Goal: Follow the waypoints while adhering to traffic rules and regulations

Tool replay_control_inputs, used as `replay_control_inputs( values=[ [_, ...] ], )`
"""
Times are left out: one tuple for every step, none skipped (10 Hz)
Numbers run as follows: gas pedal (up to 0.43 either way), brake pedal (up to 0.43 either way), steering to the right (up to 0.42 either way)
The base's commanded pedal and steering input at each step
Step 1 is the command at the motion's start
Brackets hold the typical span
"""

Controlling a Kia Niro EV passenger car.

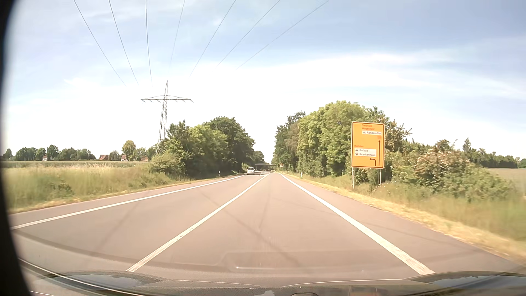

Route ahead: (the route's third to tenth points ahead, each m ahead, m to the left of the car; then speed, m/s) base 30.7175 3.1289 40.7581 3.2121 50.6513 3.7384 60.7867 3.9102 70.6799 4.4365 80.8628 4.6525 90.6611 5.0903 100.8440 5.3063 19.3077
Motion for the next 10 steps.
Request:
replay_control_inputs(
  values=[
    [0.0, 0.0, -0.002],
    [0.0, 0.0, -0.002],
    [0.0, 0.0, -0.002],
    [0.0, 0.0, -0.001],
    [0.039, 0.0, -0.002],
    [0.059, 0.0, -0.002],
    [0.098, 0.0, -0.002],
    [0.118, 0.0, -0.001],
    [0.138, 0.0, 0.0],
    [0.138, 0.0, 0.0]
  ],
)
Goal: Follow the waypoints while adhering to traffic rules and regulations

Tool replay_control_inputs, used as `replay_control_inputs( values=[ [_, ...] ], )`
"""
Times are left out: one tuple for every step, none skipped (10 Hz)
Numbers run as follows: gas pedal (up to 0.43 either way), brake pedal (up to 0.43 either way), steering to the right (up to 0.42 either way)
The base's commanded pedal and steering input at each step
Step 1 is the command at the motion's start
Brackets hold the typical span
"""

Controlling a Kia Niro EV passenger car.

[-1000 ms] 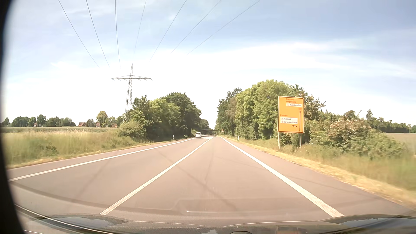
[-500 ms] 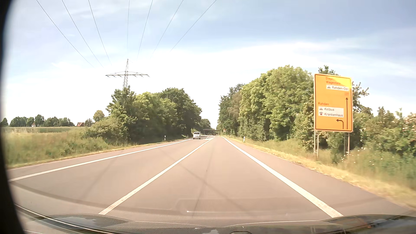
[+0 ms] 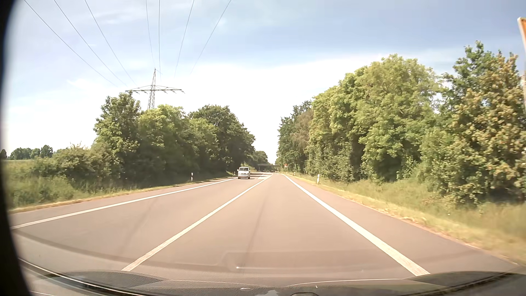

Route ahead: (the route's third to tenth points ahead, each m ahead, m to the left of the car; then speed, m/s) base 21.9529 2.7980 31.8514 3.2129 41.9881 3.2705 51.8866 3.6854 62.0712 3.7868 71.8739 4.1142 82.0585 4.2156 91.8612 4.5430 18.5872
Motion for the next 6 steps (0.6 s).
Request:
replay_control_inputs(
  values=[
    [0.15, 0.0, 0.0],
    [0.15, 0.0, -0.001],
    [0.15, 0.0, 0.0],
    [0.157, 0.0, 0.0],
    [0.169, 0.0, 0.0],
    [0.169, 0.0, 0.0]
  ],
)
